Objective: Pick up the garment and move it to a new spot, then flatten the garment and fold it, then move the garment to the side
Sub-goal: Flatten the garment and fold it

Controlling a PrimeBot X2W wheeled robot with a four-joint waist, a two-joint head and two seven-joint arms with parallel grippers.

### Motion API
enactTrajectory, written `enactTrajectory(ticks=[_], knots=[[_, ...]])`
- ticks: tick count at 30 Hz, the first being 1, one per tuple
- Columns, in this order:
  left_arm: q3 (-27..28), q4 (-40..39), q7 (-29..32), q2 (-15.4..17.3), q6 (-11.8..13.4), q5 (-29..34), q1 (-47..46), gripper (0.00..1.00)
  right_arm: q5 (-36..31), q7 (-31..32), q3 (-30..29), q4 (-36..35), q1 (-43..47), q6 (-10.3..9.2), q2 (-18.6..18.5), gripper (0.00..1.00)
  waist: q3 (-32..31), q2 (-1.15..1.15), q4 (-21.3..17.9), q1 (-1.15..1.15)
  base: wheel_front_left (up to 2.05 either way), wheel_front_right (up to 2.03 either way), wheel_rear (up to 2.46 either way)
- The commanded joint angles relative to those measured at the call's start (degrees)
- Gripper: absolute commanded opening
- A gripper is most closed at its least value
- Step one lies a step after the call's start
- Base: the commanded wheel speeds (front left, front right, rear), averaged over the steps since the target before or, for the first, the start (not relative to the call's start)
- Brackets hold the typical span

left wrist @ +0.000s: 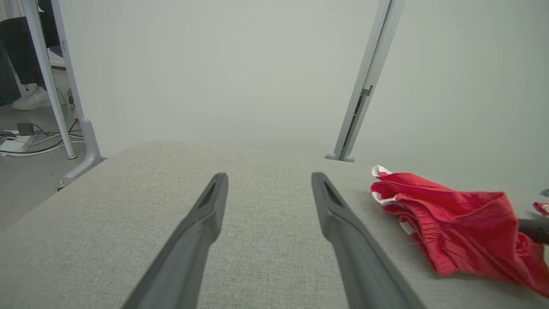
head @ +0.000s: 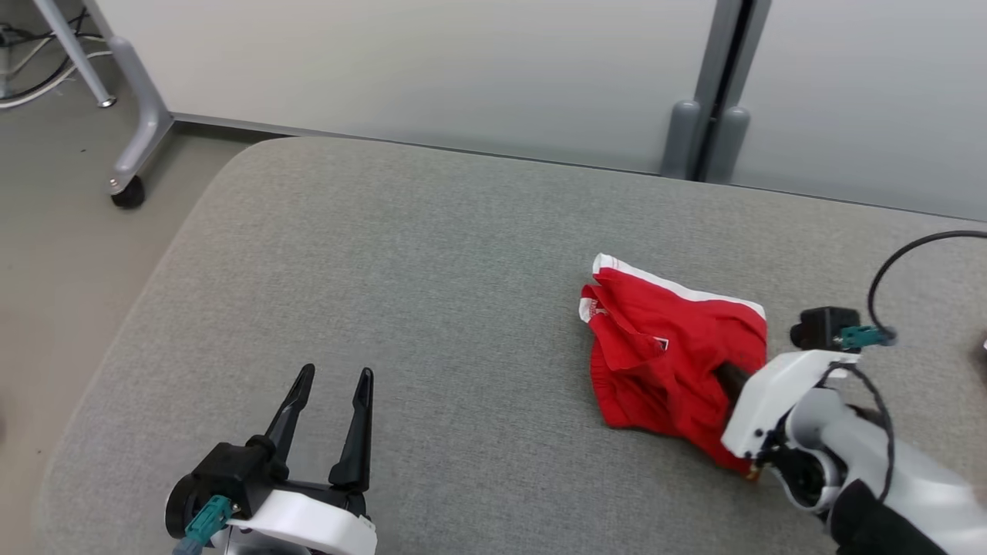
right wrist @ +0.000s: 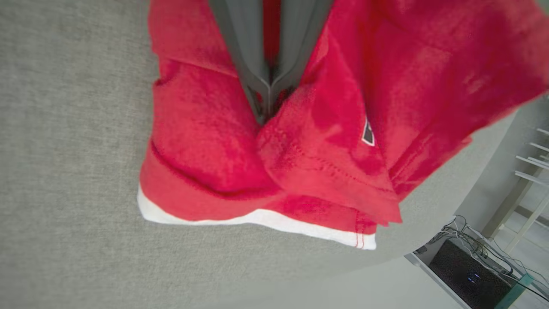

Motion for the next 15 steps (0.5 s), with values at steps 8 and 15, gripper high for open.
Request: enactTrajectory(ticks=[8, 15], knots=[[0.8, 0.3, 0.0, 0.2, 0.1, 0.1, 1.0, 1.0, -1.4, -2.3, 3.9, -9.9, 3.2, 0.11, 2.2, 0.0, -1.2, 0.0, 1.6, 0.0, 0.0, 0.0, 0.0], [0.8, 0.4, 0.0, 0.2, -0.1, 0.4, 1.0, 1.0, -2.7, -1.5, 7.9, -19.0, 5.7, 0.11, 2.2, 0.0, -2.1, 0.0, -0.3, 0.0, 0.0, 0.0, 0.0]])
